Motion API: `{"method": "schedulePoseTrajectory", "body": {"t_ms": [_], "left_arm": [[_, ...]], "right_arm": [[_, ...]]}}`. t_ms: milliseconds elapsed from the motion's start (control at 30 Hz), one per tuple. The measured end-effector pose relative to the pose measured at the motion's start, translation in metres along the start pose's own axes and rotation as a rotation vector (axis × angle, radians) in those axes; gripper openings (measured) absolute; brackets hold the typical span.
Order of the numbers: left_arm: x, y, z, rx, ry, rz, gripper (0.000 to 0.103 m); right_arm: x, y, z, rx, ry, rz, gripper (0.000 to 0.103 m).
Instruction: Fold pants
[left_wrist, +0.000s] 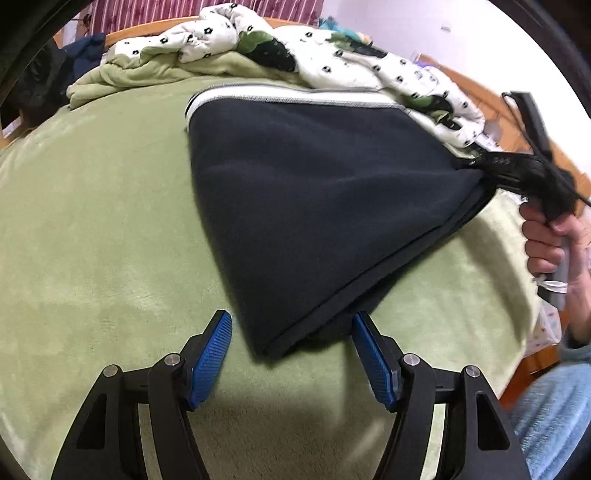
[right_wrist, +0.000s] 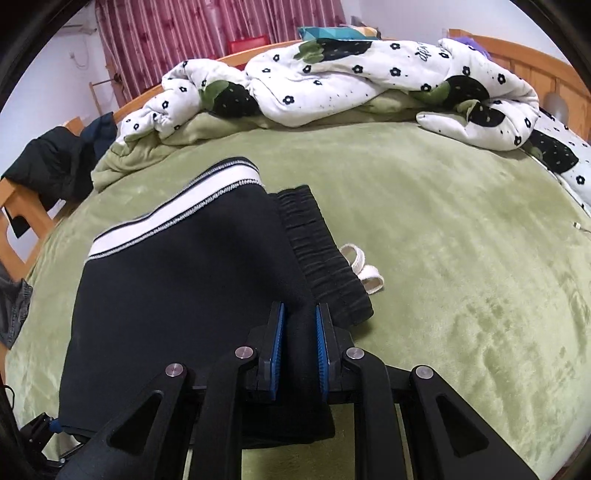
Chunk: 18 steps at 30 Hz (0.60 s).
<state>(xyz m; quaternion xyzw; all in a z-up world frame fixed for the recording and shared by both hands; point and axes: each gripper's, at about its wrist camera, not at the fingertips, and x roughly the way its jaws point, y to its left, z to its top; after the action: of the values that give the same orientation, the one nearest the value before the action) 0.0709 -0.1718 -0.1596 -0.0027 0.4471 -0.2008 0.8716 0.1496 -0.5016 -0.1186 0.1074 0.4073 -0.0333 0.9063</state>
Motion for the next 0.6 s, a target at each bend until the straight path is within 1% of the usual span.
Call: {"method": "schedulePoseTrajectory", "body": {"t_ms": [67,133,167,233,300,333,467,500,567,600], "left_arm": [[-0.008,0.003,-0.002,-0.001,-0.001,-0.016,0.064],[-0.021,0.006,0.000,-0.010,0.005,-0.064,0.064],[-0.031,0.010,0.001,-0.016,0.002,-0.075,0.064],[-0.050,0.016,0.005,-0.015,-0.011,-0.070,0.065],[-0.067,0.025,0.013,-0.020,-0.022,-0.056,0.065],[-0.073,0.029,0.020,-0.026,-0.030,-0.047,0.065],[-0.107,0.052,0.053,-0.059,-0.079,0.027,0.065],[-0.116,0.058,0.066,-0.064,-0.091,0.058,0.065],[-0.127,0.068,0.083,-0.073,-0.106,0.075,0.065],[-0.131,0.072,0.091,-0.073,-0.106,0.072,0.065]], "right_arm": [[-0.003,0.001,-0.004,-0.016,0.001,-0.013,0.018],[-0.013,0.004,-0.002,-0.034,0.006,-0.036,0.021],[-0.018,0.005,-0.001,-0.033,-0.001,-0.037,0.025],[-0.037,0.002,0.005,-0.014,-0.051,-0.030,0.032],[-0.048,0.000,0.011,0.002,-0.068,-0.021,0.052],[-0.052,-0.001,0.015,-0.003,-0.065,-0.024,0.055],[-0.059,0.004,0.028,-0.076,-0.031,-0.063,0.054],[-0.059,0.005,0.031,-0.092,-0.017,-0.072,0.054],[-0.057,0.008,0.036,-0.121,-0.003,-0.072,0.054],[-0.056,0.010,0.037,-0.130,-0.001,-0.070,0.054]]}}
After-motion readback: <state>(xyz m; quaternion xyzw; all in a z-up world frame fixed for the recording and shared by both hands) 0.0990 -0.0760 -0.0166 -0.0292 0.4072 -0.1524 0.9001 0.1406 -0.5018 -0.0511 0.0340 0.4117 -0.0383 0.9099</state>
